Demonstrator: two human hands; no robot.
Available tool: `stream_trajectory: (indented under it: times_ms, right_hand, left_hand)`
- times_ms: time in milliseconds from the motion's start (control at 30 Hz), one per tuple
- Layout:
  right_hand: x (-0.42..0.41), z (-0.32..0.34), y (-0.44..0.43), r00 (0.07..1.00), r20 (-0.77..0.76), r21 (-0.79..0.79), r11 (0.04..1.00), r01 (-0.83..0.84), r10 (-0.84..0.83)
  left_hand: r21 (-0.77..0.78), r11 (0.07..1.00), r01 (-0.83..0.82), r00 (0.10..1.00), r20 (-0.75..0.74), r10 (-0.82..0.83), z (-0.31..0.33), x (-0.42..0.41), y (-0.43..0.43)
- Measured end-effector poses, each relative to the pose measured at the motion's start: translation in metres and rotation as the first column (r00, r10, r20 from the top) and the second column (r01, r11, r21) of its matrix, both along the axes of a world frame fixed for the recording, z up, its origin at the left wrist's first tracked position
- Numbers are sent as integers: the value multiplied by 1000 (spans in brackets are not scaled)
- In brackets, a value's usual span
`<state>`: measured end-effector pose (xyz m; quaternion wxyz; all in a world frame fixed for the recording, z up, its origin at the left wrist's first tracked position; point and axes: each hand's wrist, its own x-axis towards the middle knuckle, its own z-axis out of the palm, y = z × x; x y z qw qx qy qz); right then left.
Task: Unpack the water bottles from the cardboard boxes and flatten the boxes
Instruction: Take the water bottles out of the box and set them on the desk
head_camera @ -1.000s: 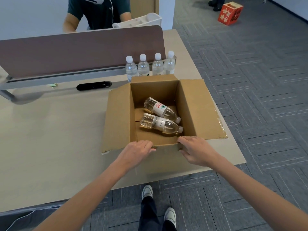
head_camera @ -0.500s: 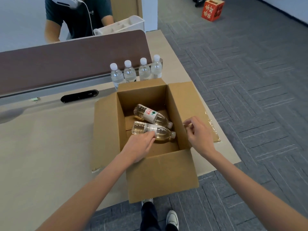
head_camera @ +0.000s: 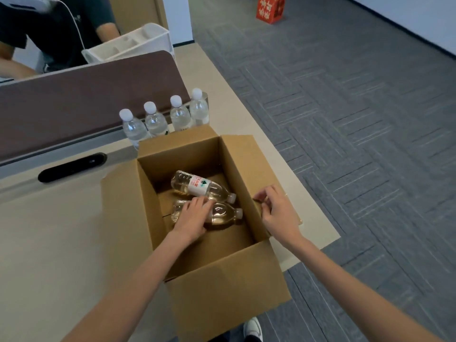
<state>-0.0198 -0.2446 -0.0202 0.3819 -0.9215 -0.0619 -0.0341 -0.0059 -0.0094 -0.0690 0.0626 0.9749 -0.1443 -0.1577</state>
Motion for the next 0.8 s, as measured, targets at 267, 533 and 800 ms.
stream_trajectory:
  times_ms: [267, 533, 800]
  right_hand:
    - [-1, 2, 6, 998, 30, -27, 998, 61, -61]
    - [2, 3, 9, 996, -3, -57, 994, 90, -90]
    - [11, 14, 10, 992, -88, -34, 996, 86, -89]
  left_hand:
    - [-19, 999, -46, 998, 35, 46, -14, 11, -9]
    - [-68, 997, 38, 999, -33, -41, -10, 14, -2]
    - [-181, 982, 53, 999, 7, -52, 14, 17, 22]
